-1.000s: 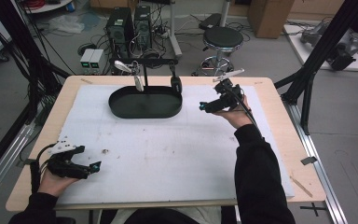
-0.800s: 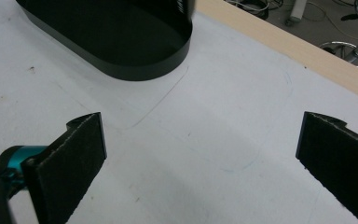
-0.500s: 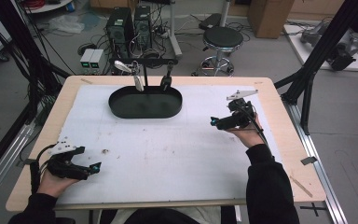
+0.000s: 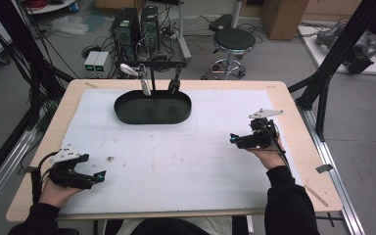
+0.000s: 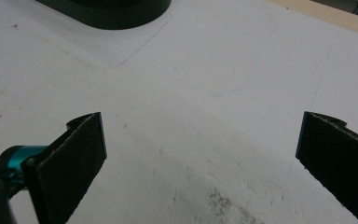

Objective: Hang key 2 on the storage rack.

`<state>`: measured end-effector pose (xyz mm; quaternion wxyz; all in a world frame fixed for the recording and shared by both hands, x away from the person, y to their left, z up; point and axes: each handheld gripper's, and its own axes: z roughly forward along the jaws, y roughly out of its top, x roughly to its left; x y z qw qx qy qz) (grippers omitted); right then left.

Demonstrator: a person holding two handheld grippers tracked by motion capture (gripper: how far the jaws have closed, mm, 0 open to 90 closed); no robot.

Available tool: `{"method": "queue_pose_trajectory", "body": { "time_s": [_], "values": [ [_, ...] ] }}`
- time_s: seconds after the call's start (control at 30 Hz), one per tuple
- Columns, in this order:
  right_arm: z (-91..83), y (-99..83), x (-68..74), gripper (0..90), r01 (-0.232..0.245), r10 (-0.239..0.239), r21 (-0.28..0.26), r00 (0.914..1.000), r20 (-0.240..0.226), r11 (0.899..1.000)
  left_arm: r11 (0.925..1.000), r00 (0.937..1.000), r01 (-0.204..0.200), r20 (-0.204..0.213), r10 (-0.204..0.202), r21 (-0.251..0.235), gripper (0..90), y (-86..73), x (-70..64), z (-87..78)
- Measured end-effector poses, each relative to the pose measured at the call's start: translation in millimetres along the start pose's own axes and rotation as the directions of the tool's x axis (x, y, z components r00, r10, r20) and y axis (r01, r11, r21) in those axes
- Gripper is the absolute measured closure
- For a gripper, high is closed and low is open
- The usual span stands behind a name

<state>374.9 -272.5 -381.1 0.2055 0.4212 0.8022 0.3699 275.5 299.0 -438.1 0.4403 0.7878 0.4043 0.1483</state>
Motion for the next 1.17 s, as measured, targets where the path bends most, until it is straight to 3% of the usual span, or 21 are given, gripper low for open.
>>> {"method": "queue_pose_trajectory", "body": {
  "time_s": [0.5, 0.87, 1.17],
  "values": [
    [-12.3, -42.5, -4.0, 0.8, -0.048, 0.047, -0.049, 0.9986, -0.024, 0.998, 1.0, 1.0, 0.007, 0.006, -0.007, 0.006, 1.7, -1.7, -0.3, -0.8],
    [-18.2, -63.0, 4.8, 0.8, -0.014, 0.014, -0.035, 0.9999, -0.005, 0.999, 0.9998, 0.9998, 0.018, 0.012, -0.018, 0.001, 1.7, -2.4, 0.7, -2.2],
    [-28.6, -73.3, 9.9, 0.7, -0.025, 0.025, -0.048, 0.9997, -0.001, 0.999, 0.9998, 0.9997, 0.015, 0.017, -0.015, 0.01, 1.7, -2.8, 1.0, -0.9]
  ]
}}
